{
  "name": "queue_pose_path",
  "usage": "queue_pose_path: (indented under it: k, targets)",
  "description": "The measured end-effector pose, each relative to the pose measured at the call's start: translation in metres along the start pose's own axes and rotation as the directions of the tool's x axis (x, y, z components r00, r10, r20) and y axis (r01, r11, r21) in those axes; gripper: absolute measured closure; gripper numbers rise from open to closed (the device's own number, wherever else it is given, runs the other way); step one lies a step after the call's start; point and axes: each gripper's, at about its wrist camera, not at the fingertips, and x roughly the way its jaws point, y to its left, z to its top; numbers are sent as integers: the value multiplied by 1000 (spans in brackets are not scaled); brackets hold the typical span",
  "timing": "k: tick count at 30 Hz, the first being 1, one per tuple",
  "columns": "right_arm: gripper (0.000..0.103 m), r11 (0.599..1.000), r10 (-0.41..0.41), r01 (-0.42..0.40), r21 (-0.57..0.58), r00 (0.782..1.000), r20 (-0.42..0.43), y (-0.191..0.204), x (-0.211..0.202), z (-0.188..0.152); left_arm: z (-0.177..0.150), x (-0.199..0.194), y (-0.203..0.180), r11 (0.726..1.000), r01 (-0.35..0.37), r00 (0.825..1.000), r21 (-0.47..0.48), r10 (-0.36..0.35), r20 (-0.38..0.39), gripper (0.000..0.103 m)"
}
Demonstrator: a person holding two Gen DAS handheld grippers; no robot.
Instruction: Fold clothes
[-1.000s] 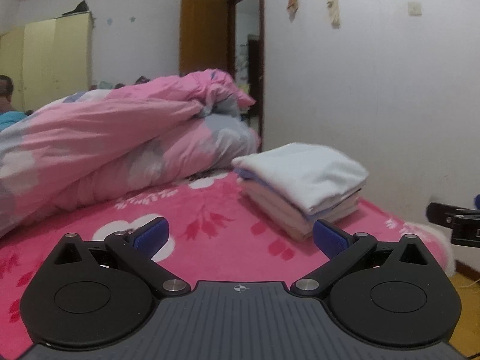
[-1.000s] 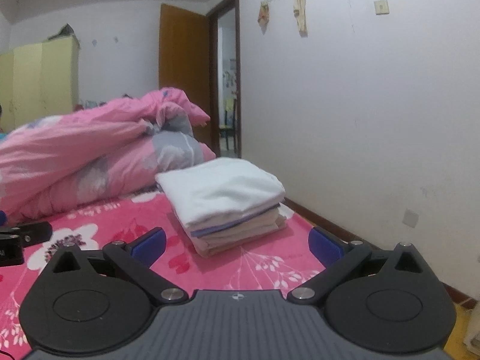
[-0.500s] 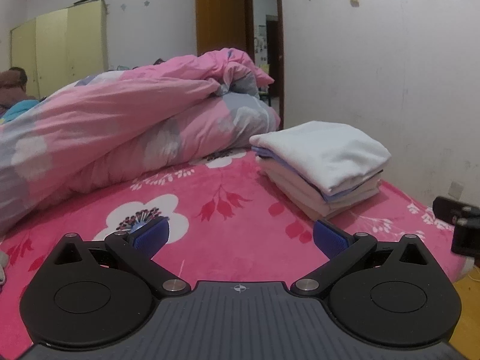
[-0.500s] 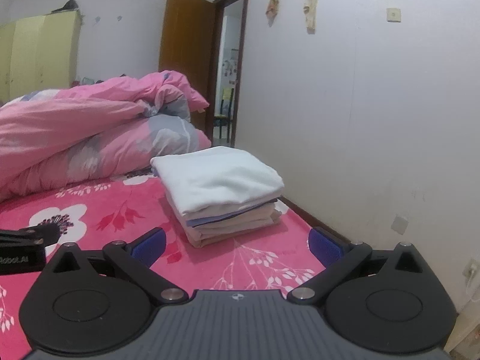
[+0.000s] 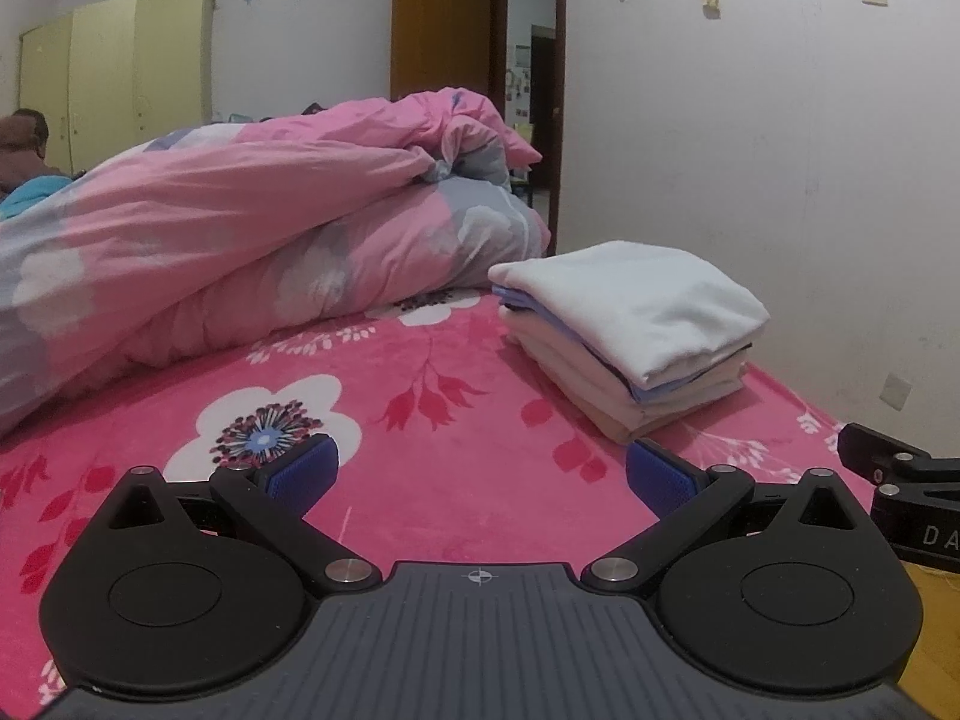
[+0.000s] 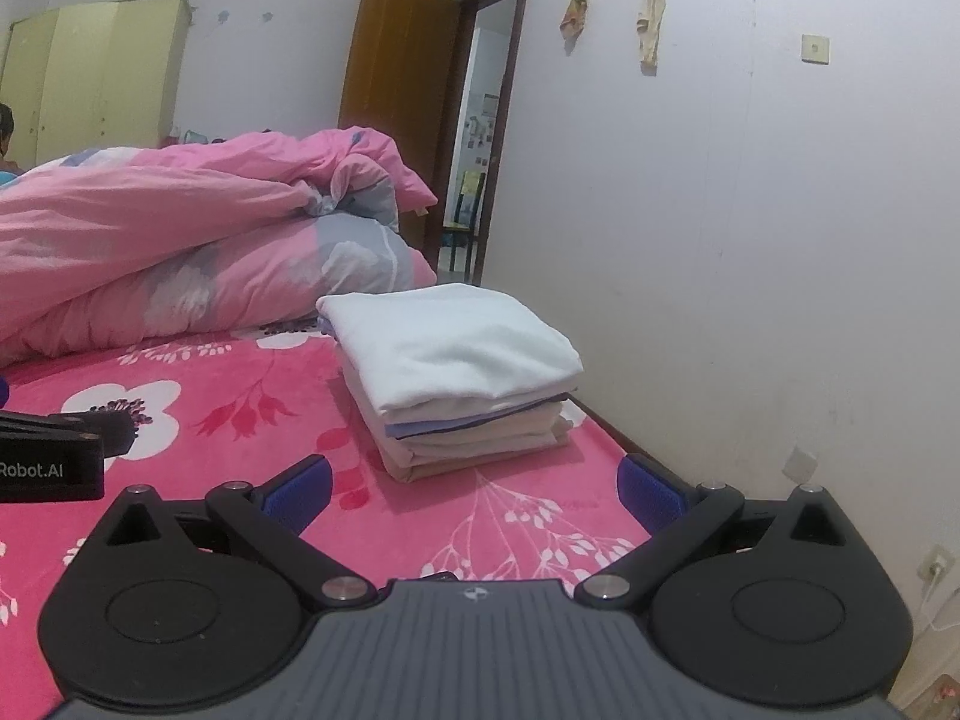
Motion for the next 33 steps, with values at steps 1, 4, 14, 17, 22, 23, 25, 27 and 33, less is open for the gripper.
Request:
queue_pose_path:
  k: [1, 4, 14, 17, 22, 23, 25, 27, 33]
  targets:
    - [0, 1000, -1, 1, 1, 1000, 0, 0, 0, 0, 0, 0, 0, 1000, 1, 1000, 0, -1, -1, 0]
    - [0, 1000, -3, 3, 3, 1000, -3, -1, 1, -1, 0, 1, 0, 1000, -2, 1000, 0, 2, -5, 0]
    - [0, 1000, 5, -5, 8, 1000, -21, -2, 3, -4, 0, 2, 2, 1000, -3, 1000, -10, 3, -14, 0]
    - [0, 1000, 9, -9, 8, 1000, -21, -3, 4, -3, -1, 2, 1, 1000, -2, 1000, -4, 2, -15, 0]
    - [0, 1000, 11, -10, 13, 1000, -24, -2, 6, -3, -2, 3, -1, 1000, -1, 1000, -3, 1, -19, 0]
    - [0, 1000, 11, -11, 13, 1000, -25, -1, 6, -3, -2, 4, -1, 1000, 0, 1000, -2, 0, -19, 0]
    - [0, 1000, 13, -12, 13, 1000, -26, -1, 6, -3, -2, 4, -1, 1000, 0, 1000, -2, 0, -20, 0]
    - [0, 1000, 14, -14, 14, 1000, -27, -1, 6, -4, -1, 5, 0, 1000, 0, 1000, -3, -1, -21, 0]
    - [0, 1000, 16, -16, 15, 1000, -27, 1, 7, -3, -1, 6, -1, 1000, 1, 1000, -4, -1, -24, 0]
